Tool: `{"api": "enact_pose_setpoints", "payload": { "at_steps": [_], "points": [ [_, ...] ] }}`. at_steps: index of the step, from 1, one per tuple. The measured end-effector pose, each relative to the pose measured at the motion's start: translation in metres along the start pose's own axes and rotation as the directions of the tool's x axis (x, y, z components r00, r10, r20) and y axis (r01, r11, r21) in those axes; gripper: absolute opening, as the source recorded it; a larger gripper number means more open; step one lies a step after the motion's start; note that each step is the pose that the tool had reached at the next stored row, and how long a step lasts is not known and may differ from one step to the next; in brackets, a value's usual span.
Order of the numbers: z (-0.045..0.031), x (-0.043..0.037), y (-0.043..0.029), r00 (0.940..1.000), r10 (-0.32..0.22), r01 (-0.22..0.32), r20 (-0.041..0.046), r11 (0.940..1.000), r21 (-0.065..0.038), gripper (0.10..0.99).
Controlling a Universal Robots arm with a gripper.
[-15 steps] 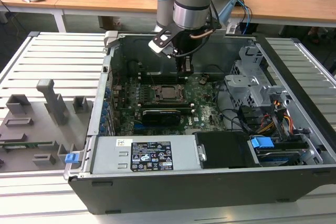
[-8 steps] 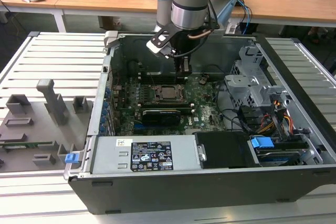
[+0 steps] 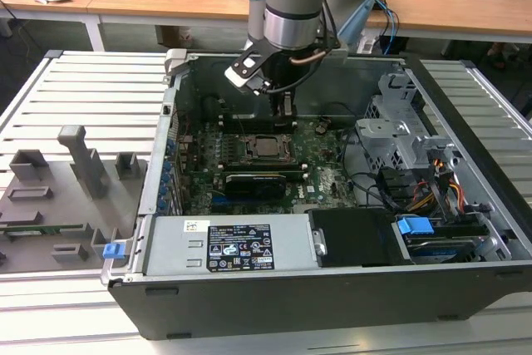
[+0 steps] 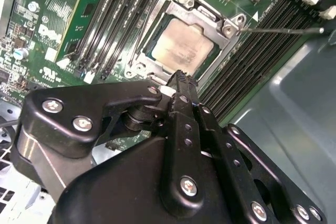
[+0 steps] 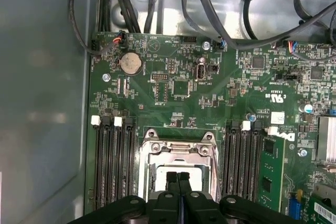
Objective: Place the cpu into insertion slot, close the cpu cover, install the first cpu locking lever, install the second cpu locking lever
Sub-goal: 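Close the cpu cover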
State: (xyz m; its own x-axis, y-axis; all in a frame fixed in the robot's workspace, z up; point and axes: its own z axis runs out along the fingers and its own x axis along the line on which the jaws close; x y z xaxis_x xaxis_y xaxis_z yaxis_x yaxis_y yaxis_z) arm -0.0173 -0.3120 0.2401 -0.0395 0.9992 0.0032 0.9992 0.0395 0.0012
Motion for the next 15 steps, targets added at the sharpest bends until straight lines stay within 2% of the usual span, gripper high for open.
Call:
{"api": "enact_pose_setpoints", "payload": {
  "at_steps": [6,8,9,15],
  "points": [
    [0.0072,-0.0003,-0.0059,1.0,0.0,0.0,0.0002,1.0,0.0,0.11],
    [0.0156,-0.0011,-0.0088,1.0,0.0,0.0,-0.0001,1.0,0.004,0.11],
    [0.0172,-0.0016,-0.0101,1.0,0.0,0.0,-0.0001,1.0,0.004,0.11],
    [0.0216,-0.0014,-0.0194,1.0,-0.009,0.009,-0.0002,0.9999,0.004,0.11]
  ]
}}
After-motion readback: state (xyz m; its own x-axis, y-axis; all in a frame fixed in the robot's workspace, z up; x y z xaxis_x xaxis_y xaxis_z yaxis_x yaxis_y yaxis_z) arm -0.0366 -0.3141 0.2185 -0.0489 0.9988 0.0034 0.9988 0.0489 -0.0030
